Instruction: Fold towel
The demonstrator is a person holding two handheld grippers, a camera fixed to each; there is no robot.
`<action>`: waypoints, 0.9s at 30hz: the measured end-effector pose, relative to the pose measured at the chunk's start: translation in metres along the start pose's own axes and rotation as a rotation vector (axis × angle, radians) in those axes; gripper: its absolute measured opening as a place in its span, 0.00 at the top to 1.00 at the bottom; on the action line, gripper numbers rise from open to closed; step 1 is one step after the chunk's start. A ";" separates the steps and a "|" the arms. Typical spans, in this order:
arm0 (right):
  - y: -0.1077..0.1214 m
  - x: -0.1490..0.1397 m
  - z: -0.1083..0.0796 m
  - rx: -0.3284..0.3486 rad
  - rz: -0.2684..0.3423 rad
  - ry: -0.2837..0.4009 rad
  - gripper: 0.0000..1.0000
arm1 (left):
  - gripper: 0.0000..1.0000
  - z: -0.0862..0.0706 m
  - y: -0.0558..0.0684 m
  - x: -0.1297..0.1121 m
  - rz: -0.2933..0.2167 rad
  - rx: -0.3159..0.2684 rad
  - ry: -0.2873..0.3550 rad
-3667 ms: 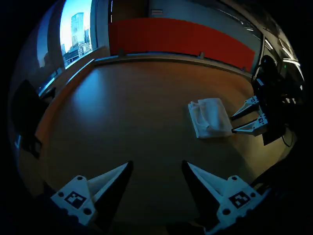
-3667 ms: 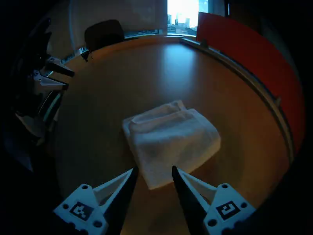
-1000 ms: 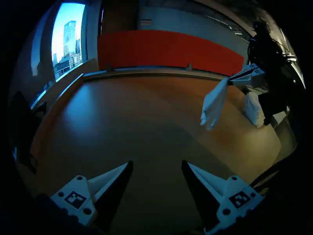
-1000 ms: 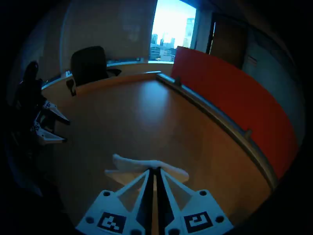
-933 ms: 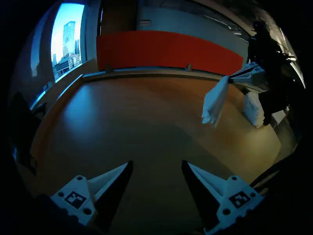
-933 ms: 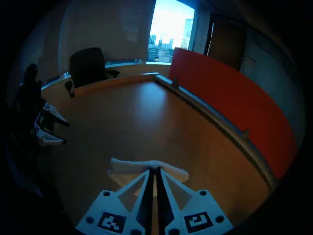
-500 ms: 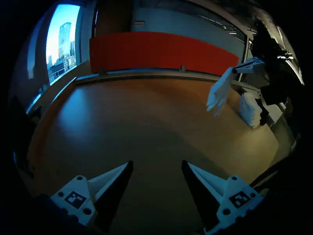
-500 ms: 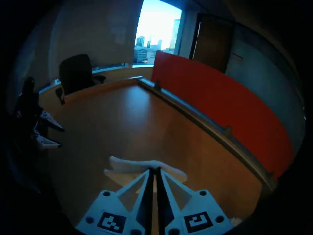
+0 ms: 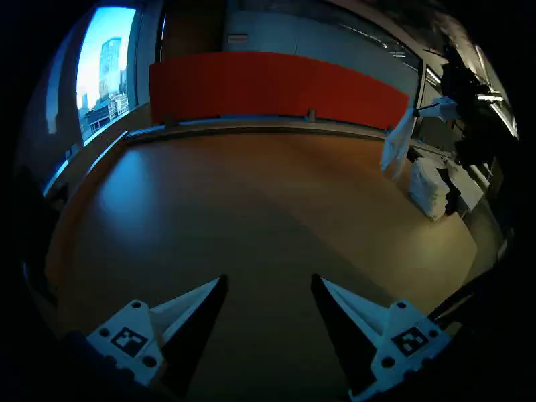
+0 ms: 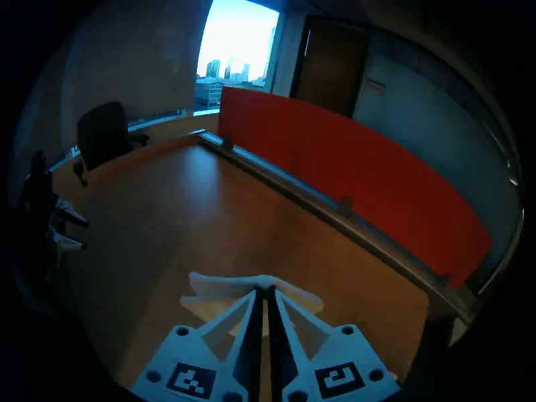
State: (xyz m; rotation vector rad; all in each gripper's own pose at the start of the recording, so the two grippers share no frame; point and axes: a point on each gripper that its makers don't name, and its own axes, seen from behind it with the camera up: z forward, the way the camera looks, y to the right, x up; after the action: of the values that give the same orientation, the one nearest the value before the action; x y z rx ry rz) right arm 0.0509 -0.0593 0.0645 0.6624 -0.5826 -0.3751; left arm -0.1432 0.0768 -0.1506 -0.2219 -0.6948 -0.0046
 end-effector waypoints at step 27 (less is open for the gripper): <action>0.172 -0.031 -0.041 -0.173 0.054 -0.066 0.96 | 0.08 0.013 0.019 0.011 0.033 0.020 -0.039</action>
State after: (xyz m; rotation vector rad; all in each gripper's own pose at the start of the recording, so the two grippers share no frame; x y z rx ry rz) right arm 0.0768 0.1010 0.1410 0.4689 -0.6218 -0.3931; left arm -0.1418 0.0983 -0.1379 -0.2145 -0.7296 0.0388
